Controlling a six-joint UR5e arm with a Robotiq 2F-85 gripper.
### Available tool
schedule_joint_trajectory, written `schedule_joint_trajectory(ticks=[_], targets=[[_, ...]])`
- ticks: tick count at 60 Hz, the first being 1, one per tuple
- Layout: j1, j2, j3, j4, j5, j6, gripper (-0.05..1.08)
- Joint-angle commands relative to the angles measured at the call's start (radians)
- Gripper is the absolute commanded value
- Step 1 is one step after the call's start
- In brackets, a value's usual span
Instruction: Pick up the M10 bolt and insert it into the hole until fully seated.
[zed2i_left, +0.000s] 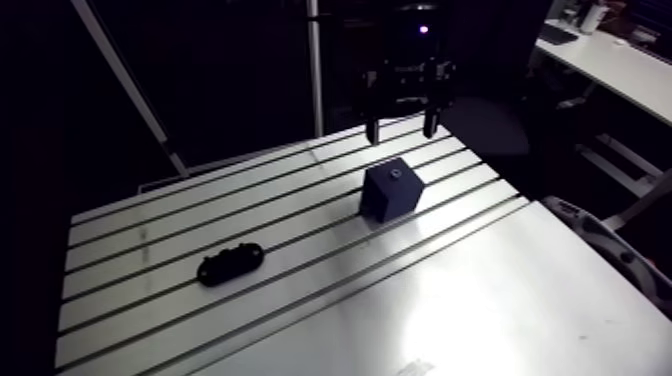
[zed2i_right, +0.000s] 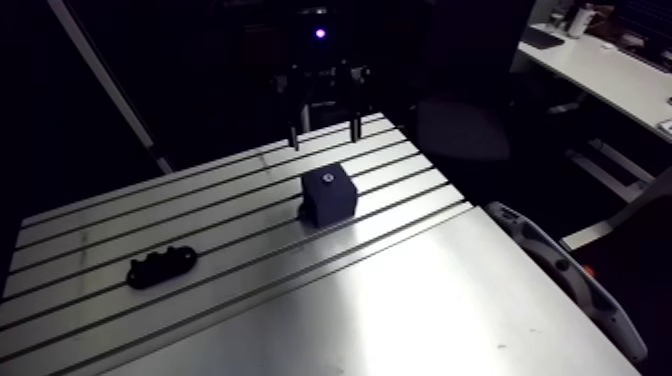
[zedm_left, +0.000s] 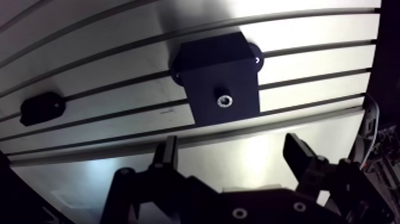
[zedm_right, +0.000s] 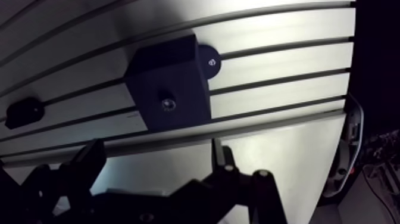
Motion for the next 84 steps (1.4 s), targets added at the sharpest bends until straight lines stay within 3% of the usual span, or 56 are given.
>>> schedule_joint_trajectory(ticks=[1, 7, 14, 21, 27, 49, 56, 84], targets=[[0.079, -0.120, -0.028, 0.002, 0.008, 0.002, 0.00], [0.151, -0.174, -0.026, -0.004, 0.011, 0.014, 0.00], [0.259, -0.223, -0.029, -0.007, 0.036, 0.043, 0.01], [0.318, -0.244, -0.048, 0.006, 0.049, 0.068, 0.01], [0.367, -0.251, -0.083, 0.084, 0.057, 0.095, 0.01], [0.412, -0.258, -0.208, 0.244, 0.071, 0.111, 0.01], [0.412, -0.267, -0.212, 0.252, 0.091, 0.111, 0.01], [0.412, -0.309, -0.195, 0.254, 0.085, 0.111, 0.01]])
